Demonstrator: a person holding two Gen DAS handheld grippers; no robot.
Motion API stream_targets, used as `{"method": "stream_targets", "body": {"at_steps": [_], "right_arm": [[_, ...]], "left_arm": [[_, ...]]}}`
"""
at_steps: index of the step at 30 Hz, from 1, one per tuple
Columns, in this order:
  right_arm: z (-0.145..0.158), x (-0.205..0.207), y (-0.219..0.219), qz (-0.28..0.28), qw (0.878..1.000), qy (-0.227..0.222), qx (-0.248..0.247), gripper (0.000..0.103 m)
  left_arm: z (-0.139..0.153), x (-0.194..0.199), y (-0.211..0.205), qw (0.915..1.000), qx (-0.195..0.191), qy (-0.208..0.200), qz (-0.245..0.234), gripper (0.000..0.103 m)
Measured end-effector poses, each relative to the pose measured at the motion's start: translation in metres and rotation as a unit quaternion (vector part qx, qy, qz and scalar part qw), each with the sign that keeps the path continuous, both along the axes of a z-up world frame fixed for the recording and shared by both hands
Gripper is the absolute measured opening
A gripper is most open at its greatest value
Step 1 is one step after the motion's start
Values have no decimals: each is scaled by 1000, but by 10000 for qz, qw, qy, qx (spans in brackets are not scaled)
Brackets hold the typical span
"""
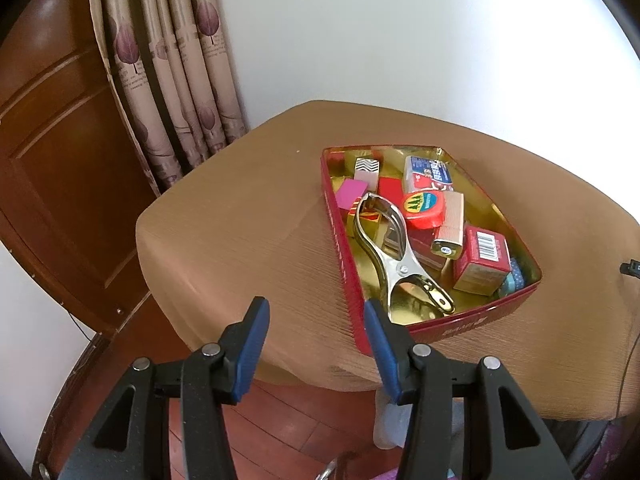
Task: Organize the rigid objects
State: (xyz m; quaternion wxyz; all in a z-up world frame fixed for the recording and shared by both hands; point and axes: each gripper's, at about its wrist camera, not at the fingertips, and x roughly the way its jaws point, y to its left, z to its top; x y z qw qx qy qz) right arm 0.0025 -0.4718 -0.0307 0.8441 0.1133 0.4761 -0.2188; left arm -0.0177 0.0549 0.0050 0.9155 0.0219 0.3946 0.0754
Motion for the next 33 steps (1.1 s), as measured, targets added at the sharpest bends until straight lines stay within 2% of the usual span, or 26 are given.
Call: {"method": "stream_targets", "body": {"at_steps": [3,6,8,9,11,13,16,19,21,24,27,33], "right_arm": [[14,-13,31,288,9988,-380,109,103],[46,-33,87,823,9910,-1040,172,103],[83,-53,143,1381,9756,-1704,-19,103],[94,-59,161,1538,9696,-1900,-120,103],[127,-79,219,2035,9470,-2462,-341,103],[147,-88,259,2431,9308,-2722,-182,103],[165,-94,302,2804,9151,-2898,92,103],[166,-93,331,2703,9175,-2915,-122,103],[162,-92,349,2713,9207,-2784,-354,103],[155,-101,359,2826,9166,-2815,-269,103],[152,-108,376,2715,9188,-2812,-548,103],[160,-120,378,2766,9095,-3033,-653,103]], "left_arm": [[2,-3,-3,10000,28,-67,-26,50],[4,-5,-4,10000,2,-85,-40,50],[4,-7,-6,9999,-53,-90,-64,50],[5,-9,-6,9999,-73,-97,-57,50],[7,-13,-7,9997,-185,-126,-88,50],[12,-19,-8,9993,-291,-202,-116,50],[27,-31,-10,9983,-342,-443,-178,50],[41,-43,-10,9963,-274,-789,-208,51],[50,-52,-12,9942,-92,-1042,-250,51],[58,-60,-10,9908,-52,-1336,-220,58],[60,-63,-6,9897,-239,-1381,-297,58],[60,-61,-1,9911,-300,-1265,-289,59]]}}
